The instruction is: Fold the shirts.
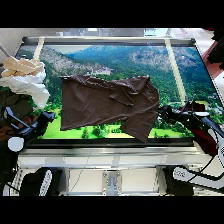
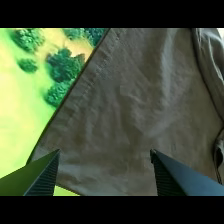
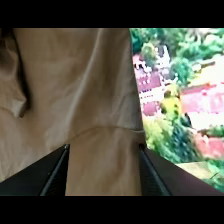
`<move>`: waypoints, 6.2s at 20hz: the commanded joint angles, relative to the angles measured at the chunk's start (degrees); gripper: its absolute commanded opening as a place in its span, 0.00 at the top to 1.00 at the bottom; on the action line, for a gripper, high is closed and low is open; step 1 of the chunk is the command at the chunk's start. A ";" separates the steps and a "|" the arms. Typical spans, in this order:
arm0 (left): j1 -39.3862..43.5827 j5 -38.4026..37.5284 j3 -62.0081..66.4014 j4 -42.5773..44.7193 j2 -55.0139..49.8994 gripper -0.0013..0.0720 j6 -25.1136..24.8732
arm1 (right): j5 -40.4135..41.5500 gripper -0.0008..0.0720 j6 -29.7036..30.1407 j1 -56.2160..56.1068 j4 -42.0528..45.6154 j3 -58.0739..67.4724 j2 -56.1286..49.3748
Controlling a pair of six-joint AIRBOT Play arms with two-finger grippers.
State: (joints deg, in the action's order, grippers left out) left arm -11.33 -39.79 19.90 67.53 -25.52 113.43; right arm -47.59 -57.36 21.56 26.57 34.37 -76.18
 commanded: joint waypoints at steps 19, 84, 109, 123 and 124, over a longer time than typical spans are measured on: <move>-0.07 2.43 -0.57 -4.76 0.55 0.10 -2.47 | -7.96 0.34 -3.04 11.08 8.70 4.85 3.17; 2.03 9.22 4.35 -43.54 -23.52 0.96 -41.16 | -16.63 0.95 11.34 -1.09 -11.08 7.17 6.32; 3.26 -22.16 73.99 7.34 -36.98 0.97 -25.33 | -26.84 0.96 -1.29 14.64 -7.45 52.63 20.79; 13.70 -3.48 73.72 28.74 -69.79 0.97 -9.03 | 26.51 0.95 -12.07 -18.95 27.34 44.50 -18.58; 13.70 -3.08 73.72 29.81 -70.07 0.97 -8.35 | 26.56 0.96 -12.04 -18.47 27.32 44.81 -18.56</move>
State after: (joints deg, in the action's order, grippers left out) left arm 1.85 -46.63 93.58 93.71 -92.73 101.38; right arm -29.91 -67.57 3.60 52.10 79.07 -92.01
